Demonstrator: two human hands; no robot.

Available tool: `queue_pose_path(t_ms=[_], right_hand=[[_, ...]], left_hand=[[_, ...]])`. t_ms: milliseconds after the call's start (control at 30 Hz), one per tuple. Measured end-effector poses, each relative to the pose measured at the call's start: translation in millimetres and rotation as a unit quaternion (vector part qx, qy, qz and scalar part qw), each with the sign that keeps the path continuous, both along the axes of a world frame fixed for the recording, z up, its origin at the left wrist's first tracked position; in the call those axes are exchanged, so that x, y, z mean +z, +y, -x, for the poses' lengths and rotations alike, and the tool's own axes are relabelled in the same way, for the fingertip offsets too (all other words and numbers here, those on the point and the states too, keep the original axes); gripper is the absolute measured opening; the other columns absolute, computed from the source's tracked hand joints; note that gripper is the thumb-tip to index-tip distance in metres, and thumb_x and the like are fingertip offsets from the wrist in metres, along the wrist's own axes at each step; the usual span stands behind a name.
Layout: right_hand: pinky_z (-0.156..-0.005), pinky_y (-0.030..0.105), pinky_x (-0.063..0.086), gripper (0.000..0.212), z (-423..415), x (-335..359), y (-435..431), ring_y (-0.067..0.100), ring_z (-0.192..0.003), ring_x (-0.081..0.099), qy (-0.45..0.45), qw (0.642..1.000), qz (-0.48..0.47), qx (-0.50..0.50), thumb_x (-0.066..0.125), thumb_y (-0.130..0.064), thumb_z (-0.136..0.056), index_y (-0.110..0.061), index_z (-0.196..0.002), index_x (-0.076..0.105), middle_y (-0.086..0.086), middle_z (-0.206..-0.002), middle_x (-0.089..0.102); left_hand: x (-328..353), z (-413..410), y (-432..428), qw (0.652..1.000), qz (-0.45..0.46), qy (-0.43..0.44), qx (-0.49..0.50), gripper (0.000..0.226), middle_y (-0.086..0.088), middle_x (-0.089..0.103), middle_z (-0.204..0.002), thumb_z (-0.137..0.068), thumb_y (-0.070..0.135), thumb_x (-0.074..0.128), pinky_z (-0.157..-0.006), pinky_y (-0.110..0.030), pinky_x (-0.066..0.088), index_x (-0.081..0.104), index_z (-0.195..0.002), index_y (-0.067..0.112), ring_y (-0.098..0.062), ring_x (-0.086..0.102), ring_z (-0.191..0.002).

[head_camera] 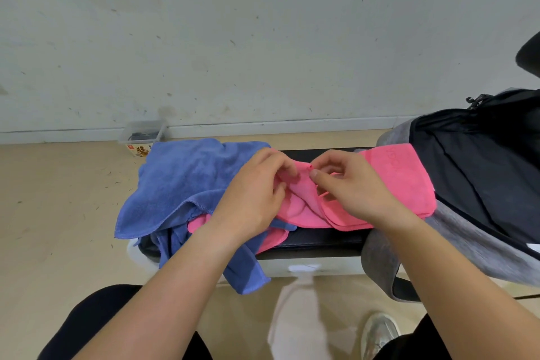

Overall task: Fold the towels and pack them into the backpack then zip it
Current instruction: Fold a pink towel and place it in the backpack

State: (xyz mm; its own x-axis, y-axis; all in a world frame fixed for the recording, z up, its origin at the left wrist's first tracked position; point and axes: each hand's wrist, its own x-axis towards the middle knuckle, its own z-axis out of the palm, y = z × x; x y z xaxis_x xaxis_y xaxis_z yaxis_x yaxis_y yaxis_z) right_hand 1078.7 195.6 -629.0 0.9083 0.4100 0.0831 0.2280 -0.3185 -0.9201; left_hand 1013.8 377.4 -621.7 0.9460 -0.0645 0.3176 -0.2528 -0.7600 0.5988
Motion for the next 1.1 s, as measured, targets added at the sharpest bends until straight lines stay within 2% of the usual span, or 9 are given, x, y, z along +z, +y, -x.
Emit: queue_pose_path(t_ms=[100,233,300,400,467,600,800,900,1100], right_hand=[[-0.07,0.036,0.055,0.011,1.0,-4.4,0.3,0.013,-0.065,0.067,-0.046,0.997,0.067,0.017,0.067,-0.015,-0.089,-0.022,-0.081,0.066,-0.005,-0.071,0.068],[-0.066,0.024,0.05,0.012,3.9,-8.6,6.1,0.001,-0.064,0.061,-0.074,0.989,0.124,0.038,0.067,-0.015,-0.086,-0.023,-0.077,0.065,-0.008,-0.07,0.067],[-0.06,0.014,0.041,0.013,6.6,-7.4,8.7,-0.004,-0.058,0.055,-0.077,0.988,0.127,0.054,0.068,-0.013,-0.086,-0.021,-0.076,0.064,-0.012,-0.067,0.063],[-0.055,0.009,0.036,0.016,10.3,-5.2,9.2,-0.007,-0.055,0.053,-0.08,0.985,0.131,0.081,0.067,-0.008,-0.085,-0.019,-0.075,0.064,-0.022,-0.059,0.058],[-0.055,0.009,0.036,0.013,11.9,-5.2,8.4,-0.006,-0.056,0.053,-0.083,0.984,0.13,0.088,0.068,-0.008,-0.085,-0.017,-0.076,0.065,-0.022,-0.058,0.058],[-0.058,0.011,0.037,0.013,13.1,-6.0,5.8,-0.005,-0.058,0.053,-0.076,0.986,0.112,0.097,0.068,-0.01,-0.086,-0.019,-0.077,0.066,-0.017,-0.066,0.061],[-0.075,0.03,0.053,0.006,14.3,-0.2,0.8,0.005,-0.076,0.062,-0.037,0.992,0.034,0.114,0.069,-0.007,-0.088,-0.012,-0.084,0.069,-0.009,-0.077,0.068],[-0.075,0.03,0.053,0.004,15.4,4.8,-2.6,0.004,-0.073,0.062,-0.029,0.993,0.013,0.11,0.068,-0.009,-0.09,-0.011,-0.086,0.068,-0.013,-0.074,0.068],[-0.074,0.026,0.053,0.003,16.4,8.6,-4.2,0.003,-0.073,0.063,-0.028,0.995,0.004,0.092,0.065,-0.01,-0.092,-0.012,-0.091,0.067,-0.016,-0.072,0.066]], left_hand=[[5.8,8.8,4.9,0.992,-0.112,0.04,0.039,0.01,0.016,0.053,-0.086,-0.081,0.031,0.068,-0.071,-0.028,0.043,0.061,-0.087,0.033,-0.004,0.052,-0.083],[2.9,19.0,6.4,0.965,-0.25,0.065,0.046,0.036,0.014,0.05,-0.082,-0.073,0.063,0.068,-0.07,-0.031,0.033,0.054,-0.093,0.036,-0.014,0.052,-0.084],[0.1,21.0,8.6,0.958,-0.27,0.083,0.038,0.039,0.013,0.046,-0.085,-0.077,0.061,0.063,-0.068,-0.032,0.032,0.049,-0.098,0.031,-0.017,0.052,-0.086],[2.8,22.5,11.9,0.965,-0.24,0.101,0.016,0.037,0.01,0.053,-0.088,-0.076,0.058,0.051,-0.065,-0.036,0.038,0.049,-0.101,0.031,-0.02,0.053,-0.085],[5.3,23.4,12.9,0.968,-0.219,0.12,-0.004,0.034,0.01,0.056,-0.091,-0.076,0.053,0.049,-0.066,-0.035,0.039,0.052,-0.104,0.034,-0.018,0.053,-0.086],[1.3,21.6,12.2,0.976,-0.189,0.105,-0.001,0.015,0.012,0.059,-0.088,-0.085,0.027,0.064,-0.072,-0.034,0.046,0.064,-0.099,0.034,-0.012,0.056,-0.086],[-3.6,11.8,9.9,0.997,-0.039,0.059,0.02,0.004,0.015,0.06,-0.077,-0.085,0.035,0.073,-0.069,-0.027,0.047,0.07,-0.087,0.034,-0.001,0.056,-0.075],[-1.9,10.6,7.0,0.999,0.002,0.038,0.017,0.003,0.015,0.057,-0.072,-0.085,0.033,0.075,-0.063,-0.013,0.036,0.072,-0.085,0.032,0.002,0.052,-0.071],[0.1,10.1,-0.3,1.0,0.026,-0.006,-0.001,0.016,0.015,0.059,-0.073,-0.083,0.031,0.077,-0.063,-0.012,0.034,0.067,-0.084,0.043,0.002,0.053,-0.07]])
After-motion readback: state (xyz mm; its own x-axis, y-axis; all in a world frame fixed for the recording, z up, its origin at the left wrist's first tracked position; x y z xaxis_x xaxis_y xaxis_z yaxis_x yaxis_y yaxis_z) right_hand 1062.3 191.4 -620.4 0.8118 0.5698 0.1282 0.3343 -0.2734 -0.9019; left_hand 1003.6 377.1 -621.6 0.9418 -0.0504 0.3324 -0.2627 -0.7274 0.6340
